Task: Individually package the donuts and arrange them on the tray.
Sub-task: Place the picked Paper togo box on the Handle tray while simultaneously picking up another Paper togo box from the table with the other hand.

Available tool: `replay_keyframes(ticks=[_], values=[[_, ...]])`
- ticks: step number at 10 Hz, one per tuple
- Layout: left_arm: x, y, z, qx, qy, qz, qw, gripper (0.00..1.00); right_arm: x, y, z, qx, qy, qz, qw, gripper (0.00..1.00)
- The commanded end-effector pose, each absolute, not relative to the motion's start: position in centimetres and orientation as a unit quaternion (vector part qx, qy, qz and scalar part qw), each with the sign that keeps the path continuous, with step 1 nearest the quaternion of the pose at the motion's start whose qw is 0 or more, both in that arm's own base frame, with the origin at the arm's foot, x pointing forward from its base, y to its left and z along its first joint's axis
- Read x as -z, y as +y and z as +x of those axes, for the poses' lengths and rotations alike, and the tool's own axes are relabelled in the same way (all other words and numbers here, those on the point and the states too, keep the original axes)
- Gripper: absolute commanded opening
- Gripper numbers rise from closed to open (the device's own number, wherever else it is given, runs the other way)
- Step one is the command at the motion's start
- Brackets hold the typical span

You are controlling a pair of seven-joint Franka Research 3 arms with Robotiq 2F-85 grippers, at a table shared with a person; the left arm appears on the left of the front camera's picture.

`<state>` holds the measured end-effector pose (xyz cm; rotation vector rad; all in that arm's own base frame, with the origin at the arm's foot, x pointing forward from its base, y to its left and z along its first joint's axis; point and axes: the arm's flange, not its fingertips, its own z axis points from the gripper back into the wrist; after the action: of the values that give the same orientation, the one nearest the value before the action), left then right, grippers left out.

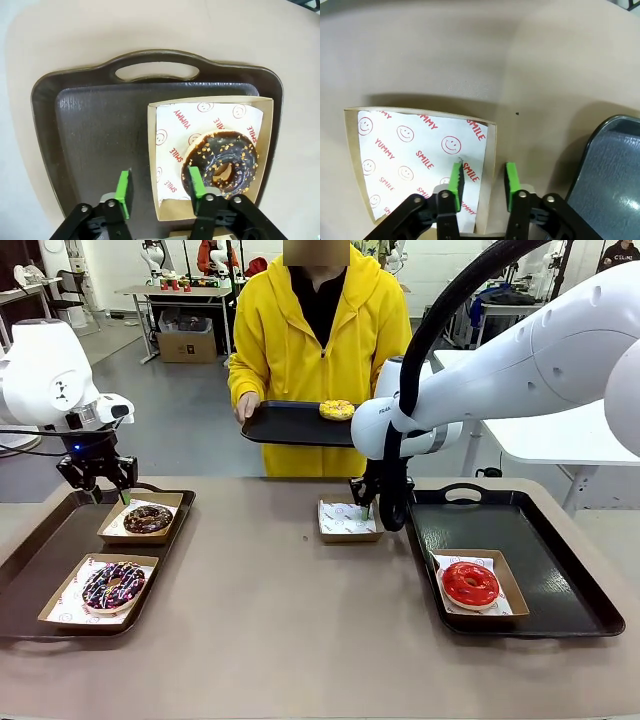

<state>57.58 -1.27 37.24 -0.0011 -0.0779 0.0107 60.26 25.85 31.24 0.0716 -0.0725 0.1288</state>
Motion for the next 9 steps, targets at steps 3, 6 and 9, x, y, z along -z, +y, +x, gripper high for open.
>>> replay_keyframes(ticks=[3,6,9], values=[[-37.2,-1.0,57.3,0.003,-0.040,0.005,0.999,1.00,-30.9,25.8,59.3,-0.050,-0.056,0.017,0.997,0.00],[-37.3,-1.1,57.4,0.004,-0.037,0.001,0.999,1.00,-31.0,25.9,59.2,-0.049,-0.060,0.018,0.997,0.00],[-38.7,-0.3,56.4,0.023,-0.040,-0.056,0.997,1.00,-31.6,26.4,59.0,-0.026,-0.056,0.016,0.998,0.00]])
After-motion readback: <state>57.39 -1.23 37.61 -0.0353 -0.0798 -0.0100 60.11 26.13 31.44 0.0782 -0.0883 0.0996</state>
